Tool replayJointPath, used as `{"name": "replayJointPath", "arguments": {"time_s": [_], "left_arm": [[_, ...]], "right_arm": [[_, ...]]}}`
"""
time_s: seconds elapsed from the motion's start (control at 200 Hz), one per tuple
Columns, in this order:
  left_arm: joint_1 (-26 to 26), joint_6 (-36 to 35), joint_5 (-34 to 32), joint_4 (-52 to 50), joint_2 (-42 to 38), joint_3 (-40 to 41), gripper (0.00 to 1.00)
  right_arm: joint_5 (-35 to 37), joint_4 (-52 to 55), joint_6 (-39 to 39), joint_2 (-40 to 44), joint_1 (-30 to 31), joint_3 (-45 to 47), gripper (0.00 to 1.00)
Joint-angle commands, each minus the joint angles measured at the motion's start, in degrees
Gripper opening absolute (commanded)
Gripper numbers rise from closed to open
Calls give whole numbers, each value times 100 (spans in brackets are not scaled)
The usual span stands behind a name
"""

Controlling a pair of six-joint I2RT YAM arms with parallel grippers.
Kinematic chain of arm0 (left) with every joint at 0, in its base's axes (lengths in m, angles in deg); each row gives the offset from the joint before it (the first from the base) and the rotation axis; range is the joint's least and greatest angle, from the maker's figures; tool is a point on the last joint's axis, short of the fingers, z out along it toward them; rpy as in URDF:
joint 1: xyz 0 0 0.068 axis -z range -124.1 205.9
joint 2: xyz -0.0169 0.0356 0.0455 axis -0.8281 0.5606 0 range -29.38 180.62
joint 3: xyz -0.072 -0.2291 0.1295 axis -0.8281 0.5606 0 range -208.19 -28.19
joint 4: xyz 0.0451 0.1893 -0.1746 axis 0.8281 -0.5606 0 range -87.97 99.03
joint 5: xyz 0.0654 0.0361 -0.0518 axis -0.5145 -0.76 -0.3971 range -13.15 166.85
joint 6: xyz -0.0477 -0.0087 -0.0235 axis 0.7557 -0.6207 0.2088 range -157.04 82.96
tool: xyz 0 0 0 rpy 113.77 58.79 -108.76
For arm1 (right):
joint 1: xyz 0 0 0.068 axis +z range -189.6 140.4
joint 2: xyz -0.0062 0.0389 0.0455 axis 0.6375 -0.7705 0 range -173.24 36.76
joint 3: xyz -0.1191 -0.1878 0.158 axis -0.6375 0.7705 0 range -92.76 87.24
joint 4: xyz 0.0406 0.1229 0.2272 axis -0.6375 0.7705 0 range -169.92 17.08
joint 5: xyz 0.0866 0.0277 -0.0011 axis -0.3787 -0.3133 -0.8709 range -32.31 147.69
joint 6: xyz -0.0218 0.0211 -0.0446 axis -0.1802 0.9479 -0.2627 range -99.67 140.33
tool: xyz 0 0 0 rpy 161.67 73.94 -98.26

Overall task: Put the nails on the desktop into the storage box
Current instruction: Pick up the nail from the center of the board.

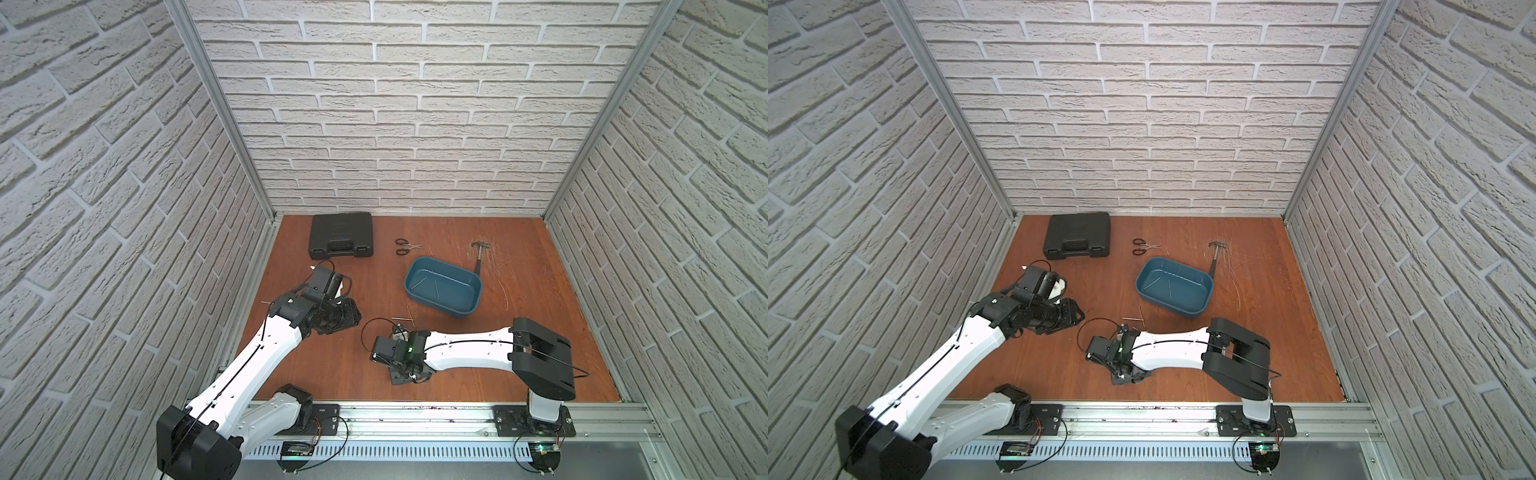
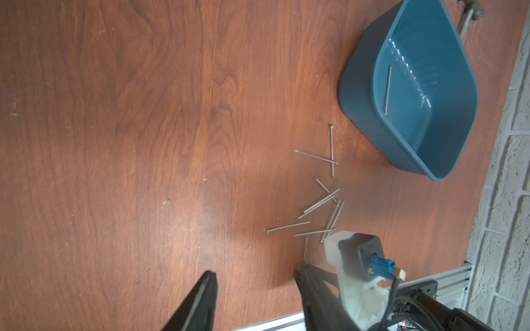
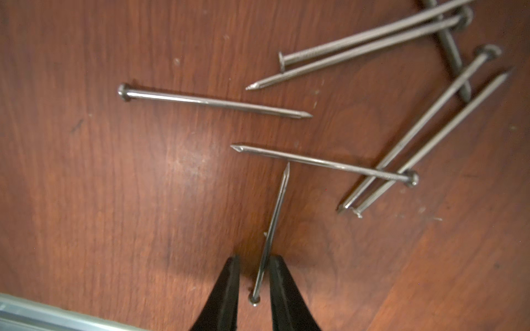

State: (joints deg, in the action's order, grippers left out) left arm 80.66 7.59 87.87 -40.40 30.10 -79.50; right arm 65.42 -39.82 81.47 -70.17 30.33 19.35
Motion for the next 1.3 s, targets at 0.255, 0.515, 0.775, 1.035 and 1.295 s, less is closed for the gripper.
{"name": "replayJointPath", "arguments": {"time_s": [0.255,0.515,0.775,1.035,1.295], "left_arm": [[-36,-7,-4,30,-150,132,52],[-35,-15,-45,7,-172,154,52],[-36,19,-123,64,-252,186,51],[-37,269,-239,238,-289,351,52],[16,472,-153,632,188,79,51]], "right_arm": [[-9,-45,148,-128,85,207,11],[24,4,106,-77,155,204,2],[304,412,-181,489,230,-4,2],[522,840,-507,961,201,-98,2],[684,1164,-1266,1616,-573,-386,2]]}}
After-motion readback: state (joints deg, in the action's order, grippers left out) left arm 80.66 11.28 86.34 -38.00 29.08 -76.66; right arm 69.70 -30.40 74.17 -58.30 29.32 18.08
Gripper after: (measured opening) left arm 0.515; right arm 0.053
